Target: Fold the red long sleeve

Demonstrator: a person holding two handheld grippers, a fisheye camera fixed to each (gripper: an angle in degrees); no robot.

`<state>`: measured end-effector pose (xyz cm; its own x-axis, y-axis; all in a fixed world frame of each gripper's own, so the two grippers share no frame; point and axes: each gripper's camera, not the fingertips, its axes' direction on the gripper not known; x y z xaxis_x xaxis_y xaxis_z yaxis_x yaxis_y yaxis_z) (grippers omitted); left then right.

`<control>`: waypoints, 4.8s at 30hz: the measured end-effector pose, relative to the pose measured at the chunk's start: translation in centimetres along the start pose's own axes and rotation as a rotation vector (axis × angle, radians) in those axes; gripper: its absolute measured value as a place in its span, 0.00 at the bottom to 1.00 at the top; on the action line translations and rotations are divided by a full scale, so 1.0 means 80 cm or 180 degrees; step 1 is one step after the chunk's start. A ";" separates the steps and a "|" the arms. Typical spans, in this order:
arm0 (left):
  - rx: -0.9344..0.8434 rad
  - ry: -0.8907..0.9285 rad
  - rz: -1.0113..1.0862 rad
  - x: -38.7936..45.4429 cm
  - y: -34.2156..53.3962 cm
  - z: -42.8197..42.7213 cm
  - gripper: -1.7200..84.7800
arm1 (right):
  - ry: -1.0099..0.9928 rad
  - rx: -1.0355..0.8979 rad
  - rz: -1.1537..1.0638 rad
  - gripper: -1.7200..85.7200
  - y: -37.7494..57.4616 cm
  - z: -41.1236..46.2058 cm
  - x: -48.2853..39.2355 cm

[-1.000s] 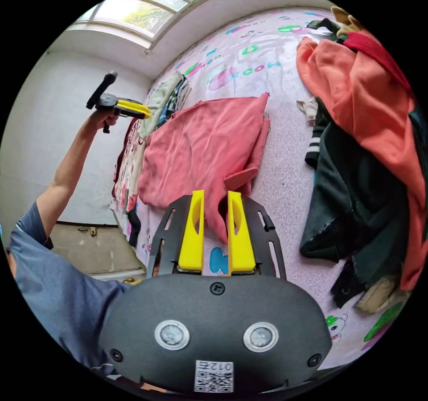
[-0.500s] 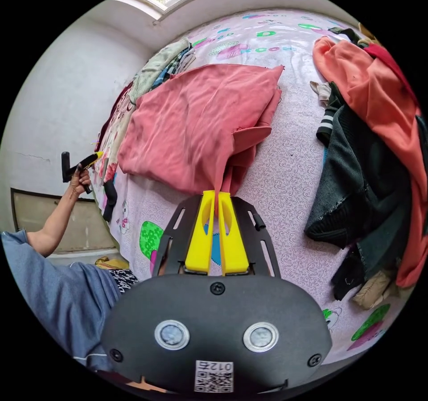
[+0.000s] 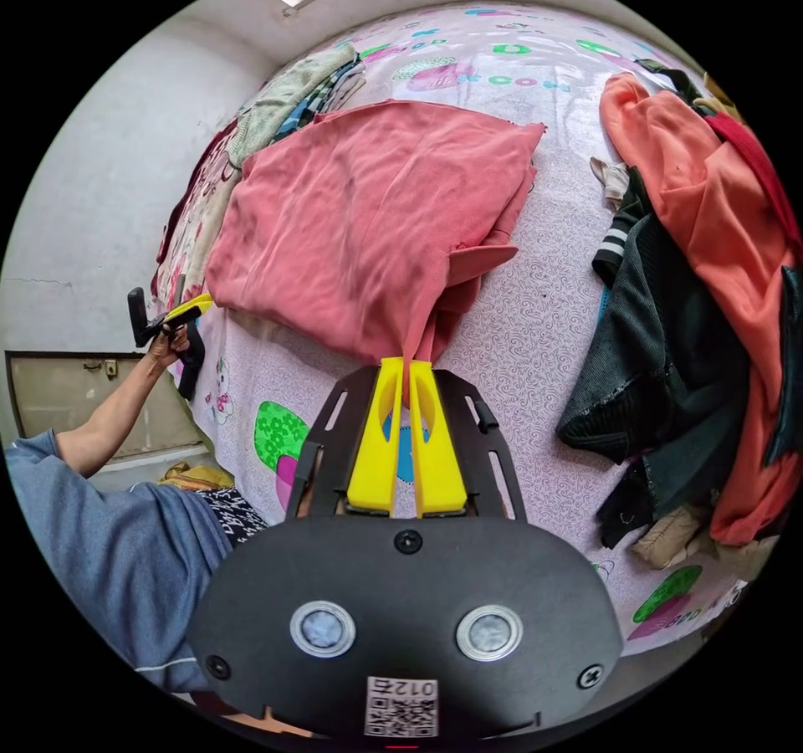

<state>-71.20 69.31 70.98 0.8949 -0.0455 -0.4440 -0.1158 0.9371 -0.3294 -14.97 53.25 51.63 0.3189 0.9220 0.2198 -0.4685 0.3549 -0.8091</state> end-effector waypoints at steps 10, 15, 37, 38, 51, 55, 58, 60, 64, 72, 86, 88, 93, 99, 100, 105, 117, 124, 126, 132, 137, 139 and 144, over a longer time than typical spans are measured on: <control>-0.0211 -0.0019 0.0127 -0.035 0.012 -0.019 0.11 | -0.0060 -0.0003 0.0047 0.02 -0.002 0.026 0.002; -0.0272 -0.0017 0.0024 -0.042 0.017 -0.024 0.06 | -0.0056 0.0014 0.0052 0.02 -0.001 0.041 0.001; -0.1489 0.0812 0.0018 0.090 0.174 -0.080 0.02 | -0.0219 -0.1184 -0.0395 0.02 0.193 0.133 -0.060; -0.1499 0.0818 -0.0045 0.103 0.195 -0.079 0.02 | -0.0208 -0.1223 -0.0340 0.02 0.216 0.146 -0.063; -0.0102 -0.0378 -0.0741 0.184 0.271 -0.170 0.02 | 0.1278 -0.0662 -0.0495 0.02 0.274 0.156 -0.156; -0.0045 -0.0465 0.0080 0.267 0.202 -0.148 0.02 | 0.1233 -0.0276 -0.1003 0.02 0.212 0.181 -0.245; -0.0201 -0.0544 0.0588 0.330 0.153 -0.092 0.02 | 0.1541 -0.0356 -0.1328 0.02 0.166 0.243 -0.299; -0.0372 -0.0777 0.0762 0.359 0.133 -0.057 0.02 | 0.1775 -0.0524 -0.1433 0.02 0.147 0.284 -0.315; -0.1042 -0.1176 0.0940 0.387 0.117 0.030 0.02 | 0.2129 -0.0928 -0.1512 0.02 0.133 0.357 -0.318; -0.1668 -0.1096 0.0751 0.407 0.104 0.092 0.02 | 0.2264 -0.1024 -0.1587 0.03 0.125 0.394 -0.330; -0.1423 -0.0251 0.0686 0.387 0.126 0.089 0.02 | 0.1344 -0.0153 -0.1347 0.02 0.070 0.272 -0.302; -0.1349 -0.0355 0.0680 0.394 0.134 0.087 0.02 | 0.1144 0.0242 -0.1283 0.02 0.039 0.245 -0.309; -0.1169 -0.0592 0.0607 0.406 0.156 0.082 0.02 | 0.0440 0.0489 -0.0993 0.02 -0.059 0.237 -0.299; -0.1120 -0.0732 0.0668 0.411 0.174 0.077 0.03 | -0.0140 -0.0027 -0.0918 0.02 -0.120 0.290 -0.286; -0.1115 -0.0723 0.0667 0.409 0.177 0.076 0.03 | 0.0023 -0.0087 -0.0929 0.02 -0.124 0.304 -0.286; -0.1095 -0.0707 0.0653 0.399 0.189 0.067 0.03 | -0.0034 -0.0010 -0.0908 0.02 -0.136 0.323 -0.295; -0.0418 -0.0959 -0.0943 0.316 0.281 -0.070 0.04 | 0.0219 0.0200 -0.1339 0.05 0.036 0.248 -0.321; -0.0621 -0.0622 -0.1523 0.267 0.384 -0.076 0.14 | 0.0215 -0.0095 -0.2370 0.09 0.192 0.325 -0.486; -0.0707 -0.0511 -0.1481 0.259 0.394 -0.067 0.15 | 0.0160 -0.0116 -0.2430 0.09 0.213 0.335 -0.516; -0.0458 -0.0183 -0.1183 0.227 0.421 -0.100 0.17 | 0.0289 -0.0088 -0.2920 0.09 0.290 0.365 -0.607; -0.0628 0.0220 -0.0976 0.188 0.438 -0.081 0.15 | 0.0760 -0.0024 -0.3888 0.11 0.397 0.434 -0.716; -0.0676 0.0203 -0.0986 0.174 0.435 -0.075 0.12 | 0.0816 -0.0012 -0.4041 0.11 0.427 0.457 -0.746; -0.0704 0.0615 -0.0617 0.143 0.421 -0.093 0.04 | 0.1558 0.0337 -0.4443 0.12 0.505 0.522 -0.802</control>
<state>-68.02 97.75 48.63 0.8138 -0.2995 -0.4981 -0.0613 0.8079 -0.5861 -88.78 14.89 27.63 0.7801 -0.3003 0.5489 0.3930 0.9178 -0.0564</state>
